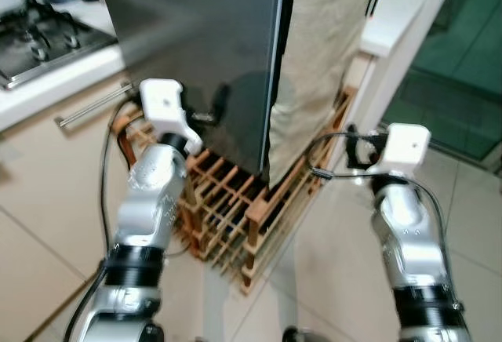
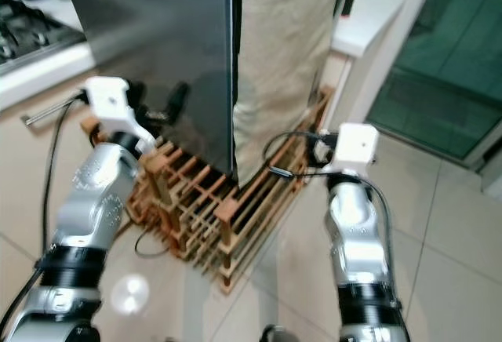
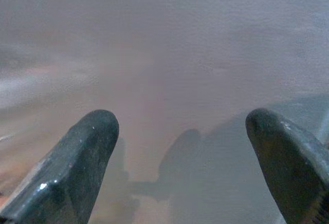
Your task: Restocking fridge
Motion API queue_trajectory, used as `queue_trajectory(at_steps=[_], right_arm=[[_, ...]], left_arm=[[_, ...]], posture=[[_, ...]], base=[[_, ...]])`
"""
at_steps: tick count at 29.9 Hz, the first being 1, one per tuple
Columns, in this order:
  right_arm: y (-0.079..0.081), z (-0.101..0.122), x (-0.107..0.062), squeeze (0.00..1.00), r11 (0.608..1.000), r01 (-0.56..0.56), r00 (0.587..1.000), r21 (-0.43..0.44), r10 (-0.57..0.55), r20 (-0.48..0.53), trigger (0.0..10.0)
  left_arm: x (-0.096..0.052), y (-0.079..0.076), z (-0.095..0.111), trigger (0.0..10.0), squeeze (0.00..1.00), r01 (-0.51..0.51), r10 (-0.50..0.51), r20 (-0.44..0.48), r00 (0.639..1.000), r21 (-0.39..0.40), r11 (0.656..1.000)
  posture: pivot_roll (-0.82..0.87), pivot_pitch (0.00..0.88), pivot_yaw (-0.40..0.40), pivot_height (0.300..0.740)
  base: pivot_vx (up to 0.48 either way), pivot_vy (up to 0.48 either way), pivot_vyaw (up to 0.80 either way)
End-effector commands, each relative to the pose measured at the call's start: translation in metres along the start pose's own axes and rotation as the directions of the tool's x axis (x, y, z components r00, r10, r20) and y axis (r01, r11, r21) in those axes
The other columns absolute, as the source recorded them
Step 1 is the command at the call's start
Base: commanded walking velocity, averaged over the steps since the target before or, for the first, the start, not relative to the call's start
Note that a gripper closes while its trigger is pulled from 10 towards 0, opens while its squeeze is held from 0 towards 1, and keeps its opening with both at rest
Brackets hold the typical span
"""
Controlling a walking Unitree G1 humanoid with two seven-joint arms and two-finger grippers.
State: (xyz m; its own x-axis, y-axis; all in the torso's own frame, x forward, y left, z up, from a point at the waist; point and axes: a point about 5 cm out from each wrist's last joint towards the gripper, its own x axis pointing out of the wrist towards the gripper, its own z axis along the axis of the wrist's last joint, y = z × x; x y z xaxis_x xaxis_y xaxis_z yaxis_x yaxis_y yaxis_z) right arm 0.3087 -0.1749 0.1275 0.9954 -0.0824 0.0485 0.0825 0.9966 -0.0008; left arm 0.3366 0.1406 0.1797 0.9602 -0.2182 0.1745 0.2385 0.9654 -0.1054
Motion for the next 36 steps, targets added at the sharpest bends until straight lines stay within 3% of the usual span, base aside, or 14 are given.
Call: queue_trajectory(at_steps=[1, 5, 11, 17, 25, 36], right_arm=[[-0.009, -0.001, -0.001, 0.03, 0.999, 0.029, 0.999, -0.014, -0.029, -0.013, 10.0], [-0.011, -0.002, -0.001, 0.03, 0.999, 0.035, 0.999, -0.012, -0.035, -0.018, 10.0], [-0.010, -0.003, -0.001, 0.03, 0.999, 0.033, 0.999, -0.022, -0.034, -0.017, 10.0], [-0.009, -0.003, 0.000, 0.02, 0.999, 0.024, 1.000, -0.024, -0.024, -0.012, 10.0], [-0.009, -0.004, 0.000, 0.02, 0.999, 0.022, 1.000, -0.029, -0.022, -0.014, 10.0], [-0.016, -0.008, -0.002, 0.02, 0.998, 0.034, 0.999, -0.044, -0.035, -0.027, 10.0]], left_arm=[[0.004, -0.016, -0.005, 10.0, 0.00, 0.082, -0.082, -0.042, 0.996, 0.009, 0.997], [0.005, -0.022, -0.004, 10.0, 0.00, 0.113, -0.113, -0.042, 0.993, 0.009, 0.994], [0.001, -0.018, -0.005, 10.0, 0.00, 0.100, -0.100, -0.047, 0.994, -0.005, 0.995], [-0.001, -0.018, -0.003, 10.0, 0.00, 0.095, -0.095, -0.046, 0.994, -0.009, 0.995], [-0.013, -0.030, -0.002, 10.0, 0.00, 0.203, -0.204, -0.058, 0.977, -0.015, 0.979], [-0.024, -0.035, 0.001, 10.0, 0.00, 0.219, -0.222, -0.071, 0.972, -0.047, 0.975]], posture=[[-0.14, 0.000, 0.017, 0.740], [-0.14, 0.000, 0.020, 0.740], [-0.14, 0.000, 0.019, 0.740], [-0.13, 0.000, 0.014, 0.740], [-0.13, 0.000, 0.013, 0.740], [-0.13, 0.000, 0.009, 0.740]], base=[[0.000, 0.000, -0.67], [0.000, 0.000, -0.66], [0.000, 0.000, -0.63], [0.000, 0.000, 0.00], [0.000, 0.000, 0.00], [0.000, 0.000, 0.00]])
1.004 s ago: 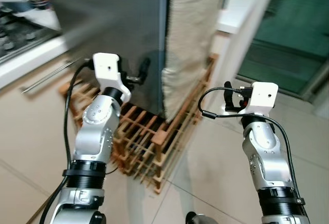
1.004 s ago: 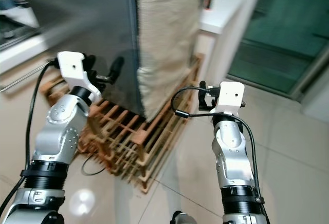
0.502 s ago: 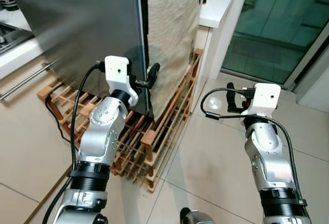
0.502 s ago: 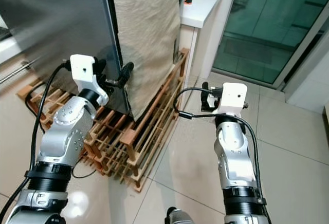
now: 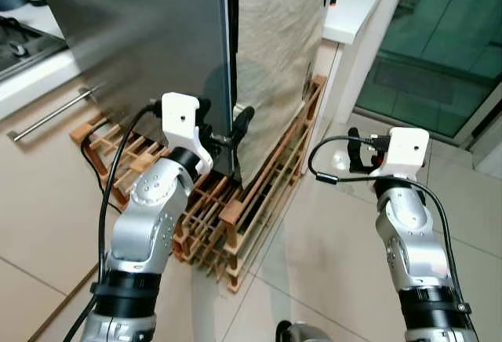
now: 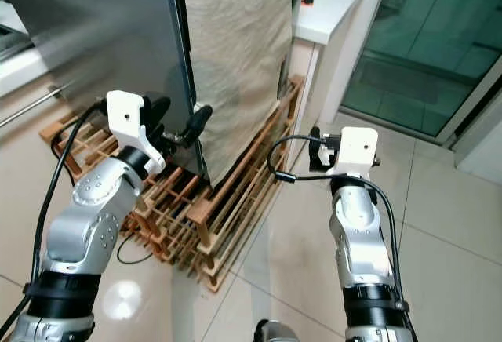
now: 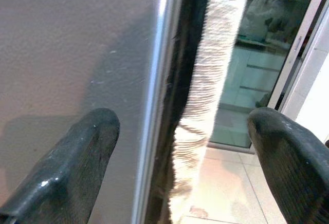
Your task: Restocking fridge
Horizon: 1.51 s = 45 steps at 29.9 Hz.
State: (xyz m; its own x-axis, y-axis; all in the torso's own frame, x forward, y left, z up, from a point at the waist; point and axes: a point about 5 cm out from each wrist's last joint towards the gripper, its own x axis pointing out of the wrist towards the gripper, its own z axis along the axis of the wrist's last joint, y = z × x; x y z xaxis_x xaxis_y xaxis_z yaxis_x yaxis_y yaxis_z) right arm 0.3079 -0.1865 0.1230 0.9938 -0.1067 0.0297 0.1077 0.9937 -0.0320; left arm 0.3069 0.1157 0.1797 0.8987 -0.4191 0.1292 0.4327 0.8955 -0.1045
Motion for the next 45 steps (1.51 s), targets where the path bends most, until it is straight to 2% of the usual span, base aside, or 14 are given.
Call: queue_trajectory(at_steps=[1, 8, 9, 14, 20, 22, 23, 27, 30, 32, 37, 40, 42, 45], right_arm=[[-0.004, -0.004, -0.002, 0.02, 1.000, 0.010, 1.000, -0.011, -0.010, -0.009, 10.0], [-0.004, -0.003, -0.003, 0.02, 1.000, 0.020, 1.000, -0.004, -0.020, -0.002, 10.0], [-0.002, -0.008, -0.010, 0.03, 1.000, 0.015, 1.000, -0.005, -0.015, -0.014, 10.0], [0.001, -0.014, -0.016, 0.03, 1.000, 0.001, 0.999, 0.010, 0.000, -0.035, 10.0], [0.008, -0.009, -0.018, 0.03, 0.994, -0.100, 0.995, 0.035, 0.101, -0.027, 10.0], [0.014, -0.008, -0.018, 0.02, 0.982, -0.185, 0.981, 0.043, 0.187, -0.043, 10.0], [0.014, -0.008, -0.018, 0.02, 0.982, -0.185, 0.981, 0.043, 0.187, -0.043, 10.0], [0.036, -0.003, -0.024, 0.02, 0.895, -0.443, 0.891, 0.048, 0.446, -0.083, 10.0], [0.046, 0.004, -0.028, 0.02, 0.830, -0.555, 0.824, 0.054, 0.558, -0.097, 10.0], [0.049, 0.009, -0.028, 0.01, 0.804, -0.592, 0.798, 0.056, 0.595, -0.098, 10.0], [0.049, 0.013, -0.026, 0.02, 0.783, -0.619, 0.776, 0.062, 0.622, -0.107, 10.0], [0.050, 0.014, -0.027, 0.01, 0.775, -0.628, 0.767, 0.069, 0.632, -0.111, 10.0], [0.051, 0.014, -0.027, 0.01, 0.773, -0.630, 0.765, 0.073, 0.634, -0.113, 10.0], [0.051, 0.013, -0.029, 0.02, 0.772, -0.631, 0.762, 0.079, 0.636, -0.125, 10.0]], left_arm=[[0.000, -0.005, -0.001, 10.0, 0.00, 0.018, -0.018, -0.009, 1.000, -0.010, 1.000], [0.008, -0.005, -0.001, 10.0, 0.00, 0.004, -0.005, -0.013, 1.000, -0.056, 0.998], [0.010, -0.005, 0.000, 10.0, 0.00, 0.001, -0.002, -0.013, 1.000, -0.056, 0.998], [0.014, -0.001, -0.002, 10.0, 0.00, -0.015, 0.013, -0.022, 1.000, -0.055, 0.998], [0.020, 0.003, -0.001, 10.0, 0.00, -0.034, 0.033, -0.021, 0.999, -0.053, 0.998], [0.022, 0.001, 0.002, 10.0, 0.00, -0.025, 0.024, -0.012, 1.000, -0.059, 0.998], [0.022, 0.001, 0.002, 10.0, 0.00, -0.025, 0.024, -0.012, 1.000, -0.059, 0.998], [0.028, -0.002, 0.004, 10.0, 0.00, -0.003, 0.003, -0.001, 1.000, -0.061, 0.998], [0.030, -0.004, 0.005, 10.0, 0.00, 0.017, -0.017, 0.002, 1.000, -0.065, 0.998], [0.032, -0.005, 0.005, 10.0, 0.00, 0.026, -0.026, 0.003, 1.000, -0.068, 0.997], [0.037, -0.009, 0.003, 10.0, 0.00, 0.043, -0.044, -0.003, 0.999, -0.081, 0.996], [0.041, -0.015, 0.008, 10.0, 0.00, 0.077, -0.076, 0.010, 0.997, -0.123, 0.989], [0.041, -0.016, 0.009, 10.0, 0.00, 0.081, -0.081, 0.012, 0.997, -0.131, 0.988], [0.032, -0.018, 0.011, 10.0, 0.00, 0.119, -0.119, 0.008, 0.993, -0.135, 0.984]], posture=[[-0.13, 0.000, 0.009, 0.740], [-0.13, 0.000, 0.010, 0.740], [-0.13, 0.000, 0.008, 0.740], [-0.14, 0.000, 0.008, 0.740], [-0.15, 0.000, 0.016, 0.740], [-0.15, 0.000, 0.017, 0.740], [-0.15, 0.000, 0.017, 0.740], [-0.15, 0.000, 0.022, 0.740], [-0.15, 0.000, 0.021, 0.740], [-0.15, 0.000, 0.021, 0.740], [-0.15, 0.000, 0.017, 0.740], [-0.15, 0.000, 0.022, 0.740], [-0.15, 0.000, 0.022, 0.740], [-0.16, 0.000, 0.028, 0.740]], base=[[0.000, 0.000, 0.00], [0.000, 0.000, 0.00], [0.000, 0.000, 0.00], [0.000, 0.000, 0.00], [0.000, 0.000, 0.00], [0.000, 0.000, 0.00], [0.000, 0.000, 0.00], [0.000, 0.000, 0.00], [0.000, 0.000, 0.00], [0.000, 0.000, 0.00], [0.000, 0.000, 0.00], [0.000, 0.000, 0.00], [0.000, 0.000, 0.00], [0.000, 0.000, 0.00]])
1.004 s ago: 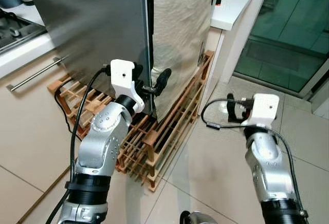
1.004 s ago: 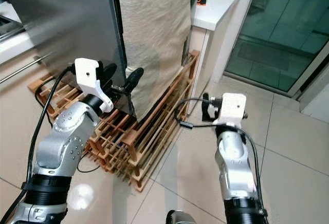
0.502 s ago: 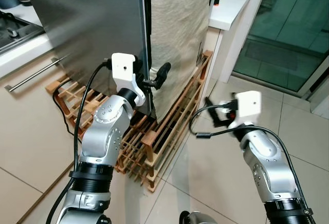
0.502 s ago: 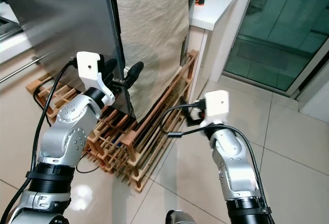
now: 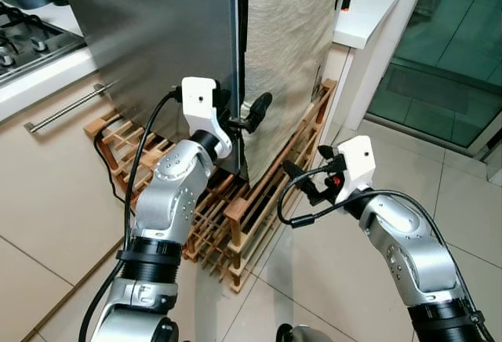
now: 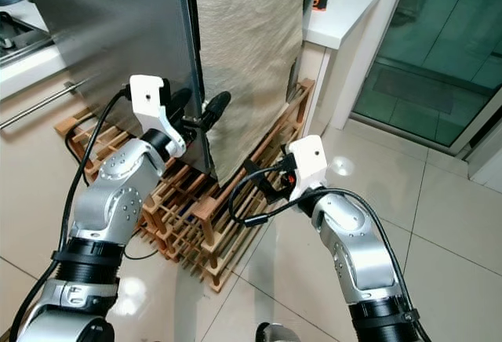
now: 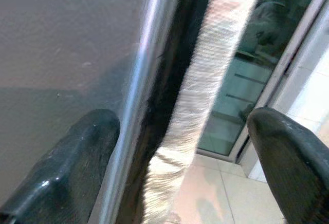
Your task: Restocking fridge
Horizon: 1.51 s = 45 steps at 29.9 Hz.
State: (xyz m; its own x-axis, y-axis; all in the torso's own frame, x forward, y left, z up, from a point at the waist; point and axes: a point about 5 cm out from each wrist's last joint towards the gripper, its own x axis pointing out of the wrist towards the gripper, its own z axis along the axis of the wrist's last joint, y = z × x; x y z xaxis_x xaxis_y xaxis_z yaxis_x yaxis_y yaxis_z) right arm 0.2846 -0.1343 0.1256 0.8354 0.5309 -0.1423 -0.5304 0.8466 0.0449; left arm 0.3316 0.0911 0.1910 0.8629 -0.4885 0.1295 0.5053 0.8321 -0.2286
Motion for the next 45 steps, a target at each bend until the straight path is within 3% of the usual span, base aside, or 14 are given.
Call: queue_trajectory(at_steps=[1, 5, 17, 20, 34, 40, 43, 45], right_arm=[[0.002, 0.007, -0.001, 0.02, 1.000, -0.016, 1.000, -0.010, 0.017, 0.017, 10.0], [0.004, 0.004, -0.001, 0.02, 1.000, -0.026, 1.000, -0.008, 0.026, -0.002, 10.0], [0.009, 0.007, 0.001, 0.02, 0.997, -0.074, 0.997, -0.009, 0.074, -0.004, 10.0], [0.011, 0.009, -0.005, 0.02, 0.991, -0.130, 0.991, -0.022, 0.129, -0.029, 10.0], [0.012, 0.005, -0.007, 0.02, 0.991, -0.135, 0.990, -0.018, 0.134, -0.049, 10.0], [0.012, 0.007, -0.006, 0.02, 0.990, -0.137, 0.990, -0.017, 0.136, -0.046, 10.0], [0.014, 0.011, -0.007, 0.02, 0.989, -0.145, 0.989, -0.018, 0.144, -0.035, 10.0], [0.014, 0.011, -0.007, 0.02, 0.989, -0.145, 0.989, -0.018, 0.144, -0.034, 10.0]], left_arm=[[-0.004, -0.006, 0.004, 10.0, 0.00, 0.046, -0.047, 0.007, 0.999, 0.004, 0.999], [-0.010, -0.010, -0.001, 10.0, 0.00, 0.061, -0.061, -0.013, 0.998, 0.004, 0.998], [-0.005, -0.011, -0.002, 10.0, 0.00, 0.044, -0.043, -0.014, 0.999, 0.015, 0.999], [-0.003, -0.008, 0.001, 10.0, 0.00, 0.025, -0.025, -0.008, 1.000, 0.019, 0.999], [0.001, 0.005, 0.004, 10.0, 0.00, -0.070, 0.070, 0.015, 0.997, -0.025, 0.997], [0.010, -0.006, 0.002, 10.0, 0.00, -0.024, 0.024, 0.011, 1.000, -0.018, 1.000], [0.021, -0.023, 0.006, 10.0, 0.00, 0.059, -0.058, 0.030, 0.998, -0.020, 0.998], [0.022, -0.025, 0.007, 10.0, 0.00, 0.070, -0.069, 0.034, 0.997, -0.021, 0.997]], posture=[[-0.16, 0.000, 0.028, 0.740], [-0.14, 0.000, 0.019, 0.740], [-0.14, 0.000, 0.014, 0.740], [-0.15, 0.000, 0.018, 0.740], [-0.16, 0.000, 0.020, 0.740], [-0.15, 0.000, 0.017, 0.740], [-0.15, 0.000, 0.017, 0.740], [-0.15, 0.000, 0.017, 0.740]], base=[[0.000, 0.000, 0.00], [0.000, 0.000, 0.00], [0.000, 0.000, 0.00], [0.000, 0.000, 0.00], [0.000, 0.000, 0.00], [0.000, 0.000, 0.00], [0.000, 0.000, 0.00], [0.000, 0.000, 0.00]])
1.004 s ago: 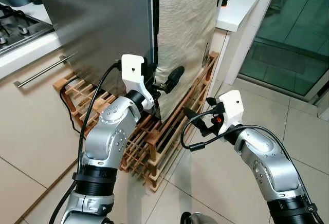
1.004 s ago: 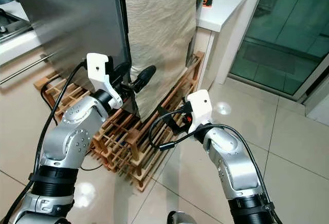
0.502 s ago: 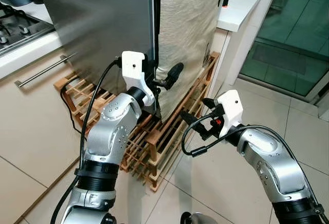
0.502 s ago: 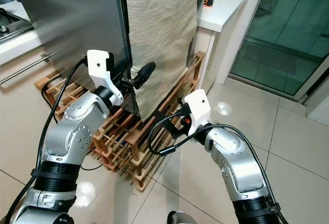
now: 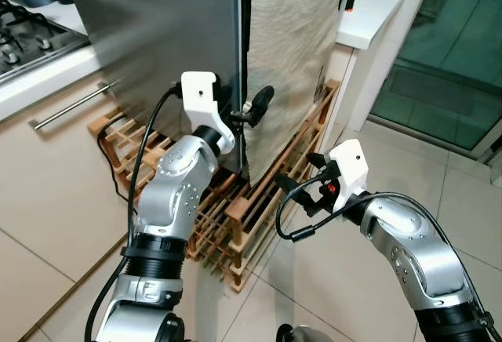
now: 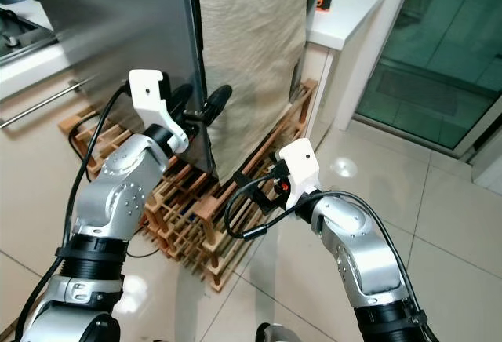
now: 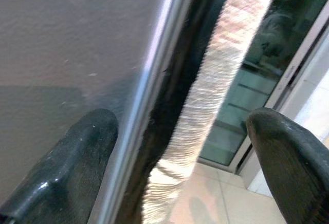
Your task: Restocking fridge
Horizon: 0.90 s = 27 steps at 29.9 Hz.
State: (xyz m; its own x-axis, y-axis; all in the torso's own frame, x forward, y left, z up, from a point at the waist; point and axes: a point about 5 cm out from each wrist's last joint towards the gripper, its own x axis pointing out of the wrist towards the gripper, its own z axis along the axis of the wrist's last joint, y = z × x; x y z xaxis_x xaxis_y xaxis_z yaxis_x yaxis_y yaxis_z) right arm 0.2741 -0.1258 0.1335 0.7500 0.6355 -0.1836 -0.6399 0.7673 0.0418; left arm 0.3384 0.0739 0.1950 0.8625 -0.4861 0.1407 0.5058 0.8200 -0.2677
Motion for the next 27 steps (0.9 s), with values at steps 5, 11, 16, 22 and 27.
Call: queue_trajectory(at_steps=[5, 11, 16, 22, 27], right_arm=[[-0.001, 0.004, -0.003, 0.02, 1.000, 0.000, 1.000, 0.001, 0.000, 0.013, 10.0], [-0.001, 0.003, -0.003, 0.02, 1.000, 0.003, 1.000, 0.001, -0.003, 0.006, 10.0], [0.003, 0.005, -0.002, 0.02, 1.000, -0.023, 1.000, 0.005, 0.023, 0.008, 10.0], [0.013, 0.005, -0.006, 0.02, 0.994, -0.107, 0.994, 0.016, 0.108, -0.021, 10.0], [0.014, 0.010, -0.007, 0.02, 0.995, -0.092, 0.996, 0.029, 0.092, 0.009, 10.0]], left_arm=[[0.007, -0.023, 0.010, 10.0, 0.00, 0.129, -0.129, 0.023, 0.991, 0.021, 0.991], [0.008, -0.027, 0.010, 10.0, 0.00, 0.150, -0.150, 0.030, 0.988, 0.013, 0.989], [0.016, -0.020, 0.000, 10.0, 0.00, 0.099, -0.098, -0.008, 0.995, 0.032, 0.995], [0.043, -0.035, -0.007, 10.0, 0.00, 0.164, -0.163, -0.036, 0.986, 0.026, 0.986], [0.054, -0.069, -0.010, 10.0, 0.00, 0.341, -0.341, -0.046, 0.939, -0.004, 0.940]], posture=[[-0.18, 0.000, 0.027, 0.740], [-0.17, 0.000, 0.023, 0.740], [-0.17, 0.000, 0.021, 0.740], [-0.18, 0.000, 0.036, 0.740], [-0.22, 0.000, 0.059, 0.740]], base=[[0.000, 0.000, 0.00], [0.000, 0.000, 0.00], [0.000, 0.000, 0.00], [0.000, 0.000, 0.00], [0.000, 0.000, 0.00]])
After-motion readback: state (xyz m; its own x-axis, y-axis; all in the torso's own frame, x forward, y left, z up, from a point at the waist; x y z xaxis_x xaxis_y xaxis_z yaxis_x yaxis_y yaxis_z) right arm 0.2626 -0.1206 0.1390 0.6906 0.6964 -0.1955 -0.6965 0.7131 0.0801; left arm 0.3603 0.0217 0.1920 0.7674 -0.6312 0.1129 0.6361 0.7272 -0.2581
